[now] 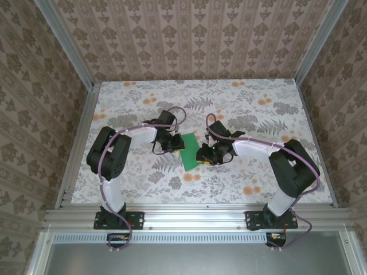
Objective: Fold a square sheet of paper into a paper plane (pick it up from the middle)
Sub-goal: Move the paper to the center of the table, then third fold the triangle at the center of the table.
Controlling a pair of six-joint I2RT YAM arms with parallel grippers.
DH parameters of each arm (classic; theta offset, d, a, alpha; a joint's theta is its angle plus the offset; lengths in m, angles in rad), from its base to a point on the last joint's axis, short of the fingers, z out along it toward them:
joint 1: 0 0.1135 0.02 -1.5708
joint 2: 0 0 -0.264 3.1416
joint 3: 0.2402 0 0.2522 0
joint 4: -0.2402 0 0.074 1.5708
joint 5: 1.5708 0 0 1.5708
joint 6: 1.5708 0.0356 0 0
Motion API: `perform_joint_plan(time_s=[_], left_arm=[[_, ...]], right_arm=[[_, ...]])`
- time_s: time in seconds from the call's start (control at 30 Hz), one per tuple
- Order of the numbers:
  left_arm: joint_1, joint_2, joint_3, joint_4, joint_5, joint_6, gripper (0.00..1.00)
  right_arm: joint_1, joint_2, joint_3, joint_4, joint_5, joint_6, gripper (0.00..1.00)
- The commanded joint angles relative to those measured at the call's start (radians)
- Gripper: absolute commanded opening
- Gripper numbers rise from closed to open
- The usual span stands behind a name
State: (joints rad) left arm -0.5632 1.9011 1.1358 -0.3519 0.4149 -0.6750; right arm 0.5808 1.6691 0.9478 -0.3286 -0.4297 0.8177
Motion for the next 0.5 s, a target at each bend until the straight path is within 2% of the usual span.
perform_joint_plan(time_s=[0.0,0.3,0.47], left_arm=[[-0.006,0.026,0.007,-0.043,-0.025,0.030,0.16],[-0.006,0.029,0.006,-0.044,-0.025,0.029,0.16],[-0.006,0.030,0.004,-0.043,-0.025,0.030,0.16]], right_arm=[[0.007,0.014,0.005,0.036,0.014,0.035,0.31],[-0.008,-0.017,-0.017,0.025,0.066,0.064,0.24],[-0.007,-0.021,-0.012,0.036,0.053,0.075,0.10]])
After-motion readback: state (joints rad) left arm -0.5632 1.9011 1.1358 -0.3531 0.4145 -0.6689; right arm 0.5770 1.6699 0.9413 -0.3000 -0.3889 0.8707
